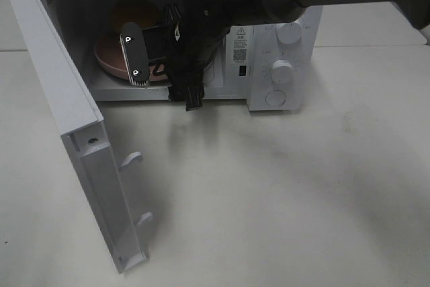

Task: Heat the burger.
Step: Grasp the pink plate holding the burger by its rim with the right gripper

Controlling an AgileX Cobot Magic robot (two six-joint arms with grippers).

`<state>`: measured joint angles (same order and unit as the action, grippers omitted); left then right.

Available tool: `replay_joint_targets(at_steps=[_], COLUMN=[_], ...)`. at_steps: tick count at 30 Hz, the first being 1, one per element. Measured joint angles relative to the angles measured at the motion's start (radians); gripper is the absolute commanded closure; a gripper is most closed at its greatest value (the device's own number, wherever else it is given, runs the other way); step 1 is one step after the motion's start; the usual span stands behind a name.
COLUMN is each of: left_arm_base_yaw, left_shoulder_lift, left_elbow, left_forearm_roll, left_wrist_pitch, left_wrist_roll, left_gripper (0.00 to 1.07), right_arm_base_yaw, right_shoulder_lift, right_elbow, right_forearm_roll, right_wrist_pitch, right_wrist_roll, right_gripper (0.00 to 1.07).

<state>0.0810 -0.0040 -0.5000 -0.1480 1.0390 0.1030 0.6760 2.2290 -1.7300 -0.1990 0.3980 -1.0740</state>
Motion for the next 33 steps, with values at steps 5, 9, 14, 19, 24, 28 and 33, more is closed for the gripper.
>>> replay_joint_targets(at_steps=[5,9,14,19,24,28,33], left_arm_base_yaw=[0.0,0.0,0.0,0.0,0.0,0.0,0.0], left_shoulder_lift=[0.0,0.0,0.0,0.0,0.0,0.0,0.0], left_elbow=[0.0,0.0,0.0,0.0,0.0,0.0,0.0], left_forearm_roll=[0.0,0.0,0.0,0.0,0.0,0.0,0.0], left_wrist_pitch=[0.0,0.0,0.0,0.0,0.0,0.0,0.0], left_wrist_roll=[0.0,0.0,0.0,0.0,0.0,0.0,0.0], left_gripper=[0.07,0.07,0.07,0.07,0.07,0.07,0.07], right_arm_base_yaw=[0.0,0.0,0.0,0.0,0.0,-0.004,-0.009], right_shoulder_lift=[0.061,0.09,0.135,0.18,0.203,0.215,0.229], right_elbow=[-0.083,-0.125,-0.209,-0.293,-0.327,-0.327,-0.327], right_forearm_roll=[0.0,0.0,0.0,0.0,0.001,0.023,0.047], right_wrist_pitch=[0.041,0.05,0.084,0.116,0.117,0.117,0.119], right_wrist_roll=[0.002,0.002,0.002,0.02,0.026,0.026,0.027], right_gripper=[0.27,0.28,0.29,0.3,0.32,0.38,0.74])
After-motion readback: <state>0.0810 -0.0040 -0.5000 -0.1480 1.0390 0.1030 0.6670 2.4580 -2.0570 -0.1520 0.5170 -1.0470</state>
